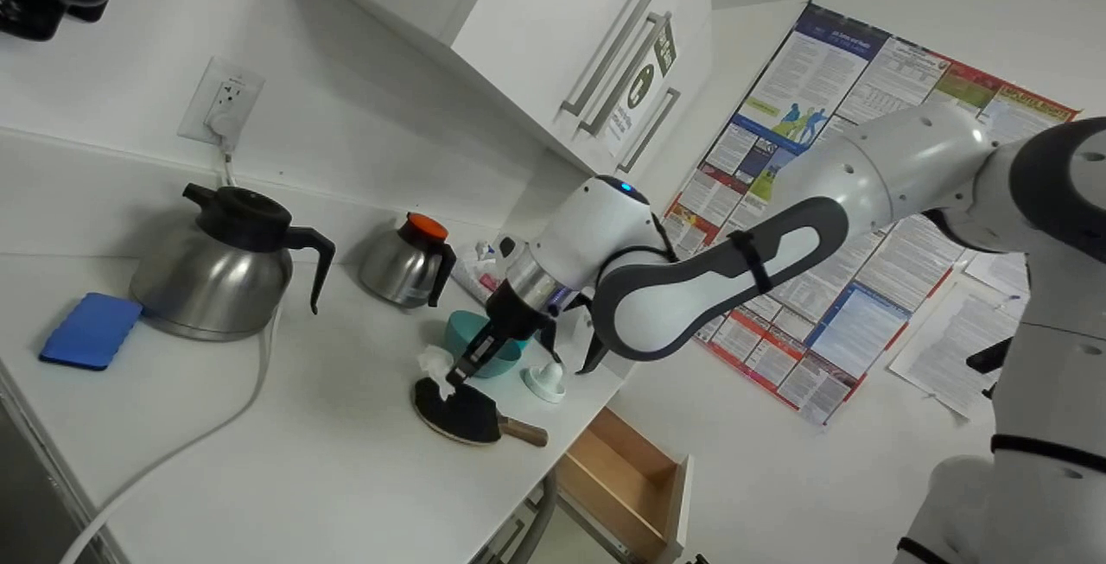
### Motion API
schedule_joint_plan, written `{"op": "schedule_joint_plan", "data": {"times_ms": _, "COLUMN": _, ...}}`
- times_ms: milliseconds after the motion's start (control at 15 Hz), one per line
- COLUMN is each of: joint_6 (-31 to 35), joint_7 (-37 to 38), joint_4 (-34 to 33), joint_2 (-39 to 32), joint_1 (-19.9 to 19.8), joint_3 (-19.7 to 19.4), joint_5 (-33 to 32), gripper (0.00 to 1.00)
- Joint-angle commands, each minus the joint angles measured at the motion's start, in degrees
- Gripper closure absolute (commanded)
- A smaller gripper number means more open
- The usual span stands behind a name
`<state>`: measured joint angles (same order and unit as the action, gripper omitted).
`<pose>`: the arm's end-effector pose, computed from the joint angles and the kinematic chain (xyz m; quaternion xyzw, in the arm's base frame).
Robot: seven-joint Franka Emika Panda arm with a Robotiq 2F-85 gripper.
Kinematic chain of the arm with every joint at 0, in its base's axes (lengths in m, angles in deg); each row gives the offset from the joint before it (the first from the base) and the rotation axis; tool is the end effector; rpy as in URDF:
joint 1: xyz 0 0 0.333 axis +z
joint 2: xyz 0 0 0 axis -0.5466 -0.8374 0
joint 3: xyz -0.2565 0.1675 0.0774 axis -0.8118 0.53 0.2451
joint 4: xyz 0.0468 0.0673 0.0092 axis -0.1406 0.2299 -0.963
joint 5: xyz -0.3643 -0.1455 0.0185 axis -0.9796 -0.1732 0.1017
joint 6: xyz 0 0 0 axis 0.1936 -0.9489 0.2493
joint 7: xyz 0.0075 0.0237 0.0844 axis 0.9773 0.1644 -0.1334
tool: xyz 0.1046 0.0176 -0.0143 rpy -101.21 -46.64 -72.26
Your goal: Put the paper in the black
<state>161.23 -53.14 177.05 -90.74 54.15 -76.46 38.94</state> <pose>0.4641 0.2656 0.2425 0.9235 0.3654 0.1096 0.0402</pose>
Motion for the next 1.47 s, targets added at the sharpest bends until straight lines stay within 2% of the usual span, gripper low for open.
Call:
{"op": "schedule_joint_plan", "data": {"times_ms": 0, "joint_6": -1.99, "joint_7": 6.14, "joint_4": 7.24, "joint_2": 13.6, "joint_1": -0.85, "joint_3": -0.68, "joint_5": -0.96, "gripper": 0.99}}
{"op": "schedule_joint_plan", "data": {"times_ms": 133, "joint_6": -2.59, "joint_7": 11.38, "joint_4": 9.4, "joint_2": 19.6, "joint_1": -0.9, "joint_3": -3.21, "joint_5": -3.62, "gripper": 0.99}}
{"op": "schedule_joint_plan", "data": {"times_ms": 400, "joint_6": -6.76, "joint_7": 18.85, "joint_4": 11.72, "joint_2": 29.46, "joint_1": -5.26, "joint_3": -6.55, "joint_5": -10.05, "gripper": 0.99}}
{"op": "schedule_joint_plan", "data": {"times_ms": 467, "joint_6": -7.97, "joint_7": 19.5, "joint_4": 12.08, "joint_2": 31.62, "joint_1": -11.34, "joint_3": -2.41, "joint_5": -10.23, "gripper": 0.99}}
{"op": "schedule_joint_plan", "data": {"times_ms": 733, "joint_6": -10.85, "joint_7": 22.24, "joint_4": 13.08, "joint_2": 37.45, "joint_1": -22.41, "joint_3": -0.91, "joint_5": -12.14, "gripper": 0.99}}
{"op": "schedule_joint_plan", "data": {"times_ms": 933, "joint_6": -11.14, "joint_7": 24.85, "joint_4": 13.38, "joint_2": 38.6, "joint_1": -29.7, "joint_3": -0.81, "joint_5": -14.33, "gripper": 0.99}}
{"op": "schedule_joint_plan", "data": {"times_ms": 1000, "joint_6": -9.8, "joint_7": 20.83, "joint_4": 12.18, "joint_2": 36.76, "joint_1": -27.58, "joint_3": -0.9, "joint_5": -11.54, "gripper": 0.99}}
{"op": "schedule_joint_plan", "data": {"times_ms": 1067, "joint_6": -9.75, "joint_7": 20.76, "joint_4": 12.3, "joint_2": 36.97, "joint_1": -28.78, "joint_3": -0.99, "joint_5": -11.73, "gripper": 0.97}}
{"op": "schedule_joint_plan", "data": {"times_ms": 1333, "joint_6": -9.78, "joint_7": 20.43, "joint_4": 12.3, "joint_2": 36.79, "joint_1": -28.49, "joint_3": -0.12, "joint_5": -11.44, "gripper": 0.97}}
{"op": "schedule_joint_plan", "data": {"times_ms": 1400, "joint_6": -9.84, "joint_7": 22.21, "joint_4": 11.11, "joint_2": 35.78, "joint_1": -29.45, "joint_3": 0.38, "joint_5": -12.4, "gripper": 0.99}}
